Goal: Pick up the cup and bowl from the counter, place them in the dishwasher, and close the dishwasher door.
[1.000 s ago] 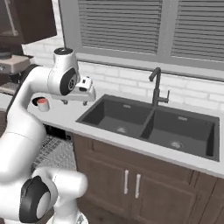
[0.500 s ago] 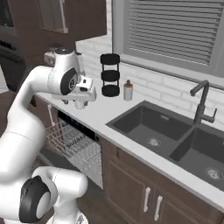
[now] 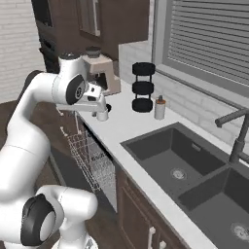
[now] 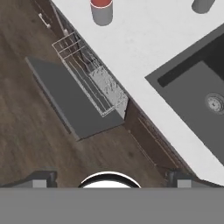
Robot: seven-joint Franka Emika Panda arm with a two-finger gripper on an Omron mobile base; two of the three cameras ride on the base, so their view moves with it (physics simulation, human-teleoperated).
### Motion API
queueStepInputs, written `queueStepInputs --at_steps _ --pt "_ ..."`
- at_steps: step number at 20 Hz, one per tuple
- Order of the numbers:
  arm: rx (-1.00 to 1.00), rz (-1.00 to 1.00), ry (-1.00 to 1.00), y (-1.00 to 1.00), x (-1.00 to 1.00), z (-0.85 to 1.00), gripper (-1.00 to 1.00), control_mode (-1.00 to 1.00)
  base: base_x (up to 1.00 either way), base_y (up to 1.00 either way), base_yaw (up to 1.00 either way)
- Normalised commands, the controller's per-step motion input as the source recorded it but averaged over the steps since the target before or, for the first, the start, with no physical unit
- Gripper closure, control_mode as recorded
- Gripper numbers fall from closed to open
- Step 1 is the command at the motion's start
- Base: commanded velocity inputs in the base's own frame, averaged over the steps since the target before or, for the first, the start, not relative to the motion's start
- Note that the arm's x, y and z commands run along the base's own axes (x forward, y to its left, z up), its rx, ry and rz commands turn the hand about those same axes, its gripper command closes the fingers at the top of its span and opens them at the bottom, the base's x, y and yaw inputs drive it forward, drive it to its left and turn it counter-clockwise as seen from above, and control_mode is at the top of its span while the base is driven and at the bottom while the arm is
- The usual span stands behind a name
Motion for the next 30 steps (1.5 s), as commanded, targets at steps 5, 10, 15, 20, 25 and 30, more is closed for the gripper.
queueStepInputs --at_steps 5,10,15,20,25,30 --pt "0.00 0.00 0.00 0.00 0.00 0.00 -1.00 1.00 0.26 -0.49 0.43" --pt "0.00 0.00 0.00 0.00 0.00 0.00 -1.00 1.00 0.37 -0.14 0.32" --pt "0.00 0.00 0.00 0.00 0.00 0.00 -1.00 1.00 0.31 -0.04 0.16" --pt "0.00 0.00 0.00 0.00 0.00 0.00 -1.00 1.00 0.58 0.00 0.20" --pt "0.00 0.00 0.00 0.00 0.00 0.00 -1.00 1.00 0.29 -0.19 0.21" --pt "0.00 0.00 0.00 0.00 0.00 0.00 -1.00 1.00 0.19 -0.48 0.17"
